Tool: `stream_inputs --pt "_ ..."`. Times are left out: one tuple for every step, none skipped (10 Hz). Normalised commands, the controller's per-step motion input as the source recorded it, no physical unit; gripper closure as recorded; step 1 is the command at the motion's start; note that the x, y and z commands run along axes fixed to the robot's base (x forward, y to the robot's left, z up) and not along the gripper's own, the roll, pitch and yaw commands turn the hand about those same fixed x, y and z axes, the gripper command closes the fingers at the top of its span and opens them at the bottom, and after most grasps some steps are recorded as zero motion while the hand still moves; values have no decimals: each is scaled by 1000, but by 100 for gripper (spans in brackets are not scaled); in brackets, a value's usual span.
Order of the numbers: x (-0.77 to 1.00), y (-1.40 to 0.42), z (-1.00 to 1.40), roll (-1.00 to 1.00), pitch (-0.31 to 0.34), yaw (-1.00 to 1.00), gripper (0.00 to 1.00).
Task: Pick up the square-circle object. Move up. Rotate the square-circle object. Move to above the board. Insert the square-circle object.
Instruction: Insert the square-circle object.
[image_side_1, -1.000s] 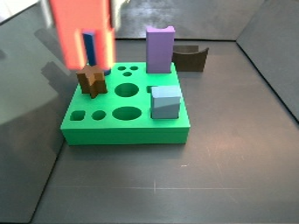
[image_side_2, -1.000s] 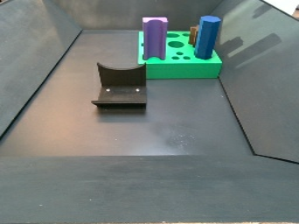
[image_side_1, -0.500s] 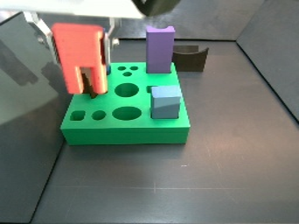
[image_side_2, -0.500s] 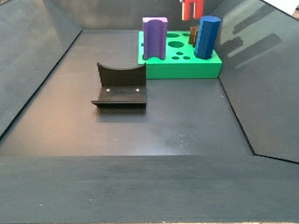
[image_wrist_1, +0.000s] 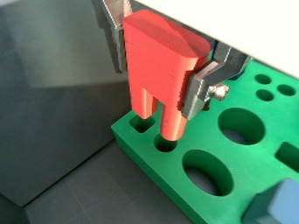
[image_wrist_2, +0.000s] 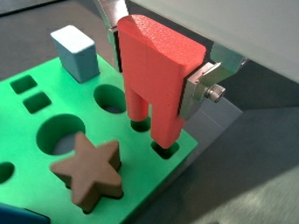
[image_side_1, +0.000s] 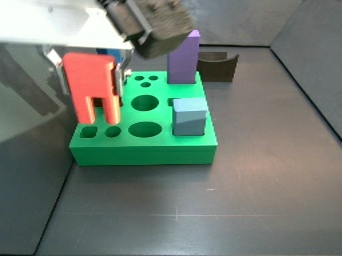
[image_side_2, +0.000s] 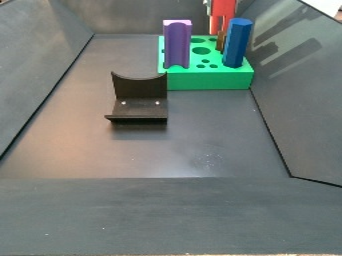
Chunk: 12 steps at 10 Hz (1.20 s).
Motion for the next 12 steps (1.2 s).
stream_inputs --pt "0 0 -663 121 -210 69 100" --pt "0 -43 -569 120 -190 89 100" --pt "163 -154 -423 261 -87 71 100" --pt "163 -143 -343 426 -63 194 100" --pt "86 -109 -223 486 -71 303 100" --pt "34 -109 -251 466 -93 374 100" --pt "0 -46 -500 321 -157 263 100" --pt "0 -69 -720 153 -164 0 100" --pt "0 -54 -640 7 -131 -26 100" --pt "0 -86 -594 -3 -120 -91 100" --pt "0 -126 -463 -109 -104 -114 100" --pt "6 -91 -646 -9 -134 -54 100"
